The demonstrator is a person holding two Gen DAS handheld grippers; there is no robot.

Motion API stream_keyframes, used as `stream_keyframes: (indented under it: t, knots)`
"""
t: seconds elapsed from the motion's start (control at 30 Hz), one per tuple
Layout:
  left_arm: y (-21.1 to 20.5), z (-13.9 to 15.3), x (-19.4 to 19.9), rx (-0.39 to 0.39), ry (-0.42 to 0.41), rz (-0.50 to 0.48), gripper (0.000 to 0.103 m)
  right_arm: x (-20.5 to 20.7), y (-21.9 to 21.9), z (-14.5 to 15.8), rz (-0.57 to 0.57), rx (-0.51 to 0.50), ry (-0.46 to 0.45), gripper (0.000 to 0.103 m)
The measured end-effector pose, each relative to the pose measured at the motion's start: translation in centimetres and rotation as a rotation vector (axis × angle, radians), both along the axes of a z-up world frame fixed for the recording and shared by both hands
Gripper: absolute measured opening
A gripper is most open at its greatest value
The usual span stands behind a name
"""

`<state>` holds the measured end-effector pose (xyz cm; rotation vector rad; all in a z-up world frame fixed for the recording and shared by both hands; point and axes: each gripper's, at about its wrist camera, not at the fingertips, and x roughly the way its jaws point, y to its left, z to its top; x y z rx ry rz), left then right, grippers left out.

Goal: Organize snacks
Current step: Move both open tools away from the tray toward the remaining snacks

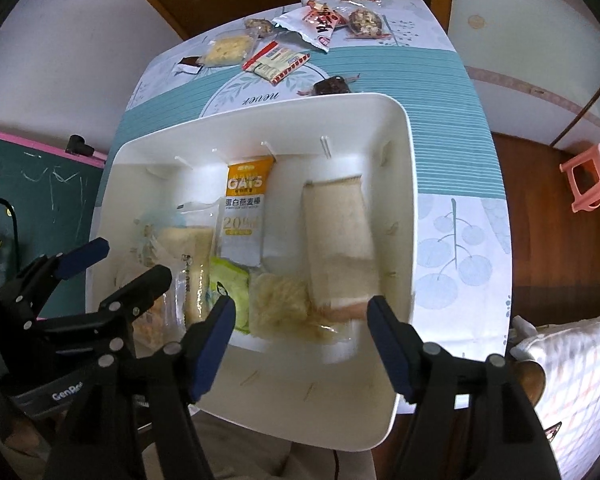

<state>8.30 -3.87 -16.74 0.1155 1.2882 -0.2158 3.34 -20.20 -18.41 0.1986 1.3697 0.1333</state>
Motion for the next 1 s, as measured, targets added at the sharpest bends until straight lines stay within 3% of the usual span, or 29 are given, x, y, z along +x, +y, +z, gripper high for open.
stream_keyframes:
  t: [0.57,1.0]
  knots:
    - [0.1,1.3,1.3,-0.006,-0.015,0.0,0.094,0.4,-0.4,1.0,0.001,-0.003,-0.031,0.069]
    - [-0.7,5.3,4.9,0.008,-0.102,-0.077,0.094,3.1,-0.3,4.3,0.011,-0.008,-0.107,0.069]
